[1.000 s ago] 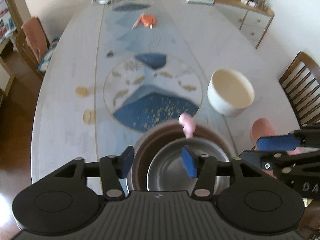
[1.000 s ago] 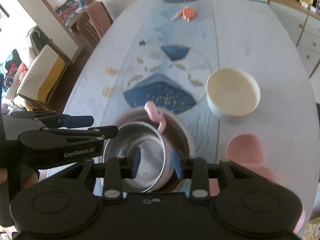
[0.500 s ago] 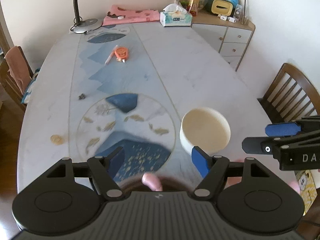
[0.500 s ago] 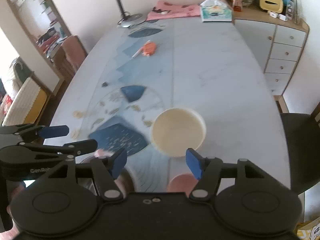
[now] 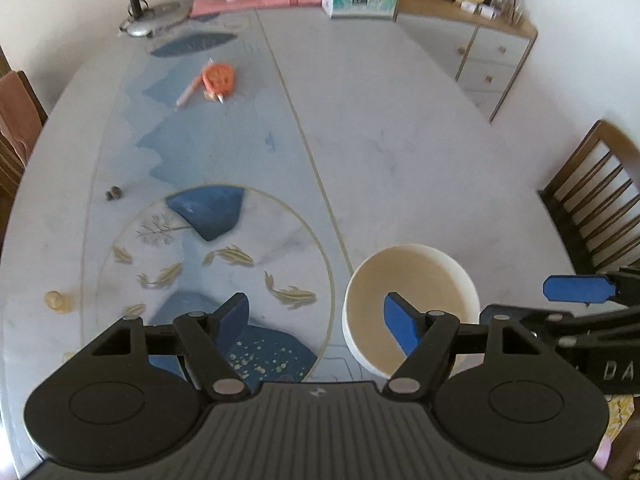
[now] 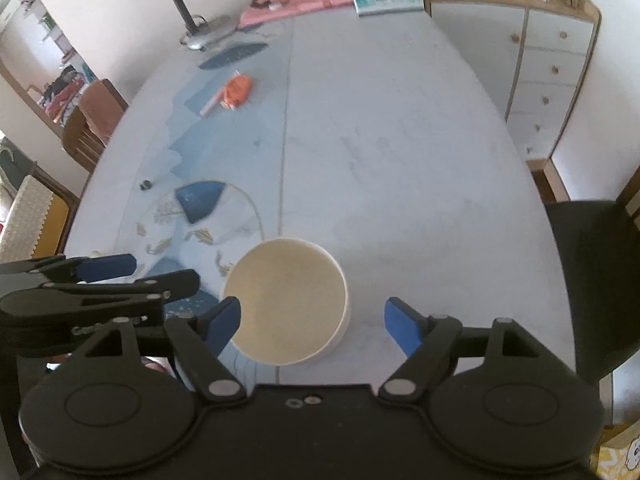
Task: Organize plates and bowls
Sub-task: 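Move both tools to the cream bowl, then close both tools on the rim of the cream bowl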
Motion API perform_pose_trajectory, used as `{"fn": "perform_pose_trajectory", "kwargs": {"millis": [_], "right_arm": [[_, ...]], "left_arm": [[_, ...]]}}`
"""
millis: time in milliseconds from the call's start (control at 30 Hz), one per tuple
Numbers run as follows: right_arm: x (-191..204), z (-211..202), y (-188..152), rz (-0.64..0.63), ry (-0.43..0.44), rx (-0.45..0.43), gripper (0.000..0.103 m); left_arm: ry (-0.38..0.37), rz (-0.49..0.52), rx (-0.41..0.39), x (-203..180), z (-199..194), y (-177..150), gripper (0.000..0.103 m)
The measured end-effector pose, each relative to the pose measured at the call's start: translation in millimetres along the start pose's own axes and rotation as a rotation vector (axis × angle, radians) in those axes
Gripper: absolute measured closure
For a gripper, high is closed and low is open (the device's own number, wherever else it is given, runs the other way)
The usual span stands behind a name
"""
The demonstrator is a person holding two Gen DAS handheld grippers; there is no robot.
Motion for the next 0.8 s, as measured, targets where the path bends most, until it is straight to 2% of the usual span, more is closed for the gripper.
{"fn": "perform_pose_trajectory", "kwargs": {"millis": [467,667,700,733,800], "right_arm": [[-17,49,-3,0.029,-0.019,0.101,0.033],[-18,61,-8,0.026,-0.014,0.128,0.047],[-18,62,-8,0.026,-0.015,0.130,0.049],[-18,63,-9,0.024,-0.015,0.131,0.053],[-16,64,-9,0.020,-0.014,0.132,0.060]], "left_arm": [[0.016,-0.013,0.099,-1,61,2,0.029],[0.027,-0.005,0.122,-1,74,-2,0.030],[0.028,-0.002,0.123,-2,75,-2,0.033],[0.022,0.002,0.127,-3,76,-2,0.043],[0.008,0.005,0.139,-5,78,-4,0.053]]}}
Point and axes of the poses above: each gripper's, at about its wrist camera, not at the fingertips, and z roughly the way its jaws point, x to its left, y to its top, the point moved 8 cm from there along z, roughly the way its jaws point, and after that the axes turned 7 degrees about -y, right-handed, at the moved point
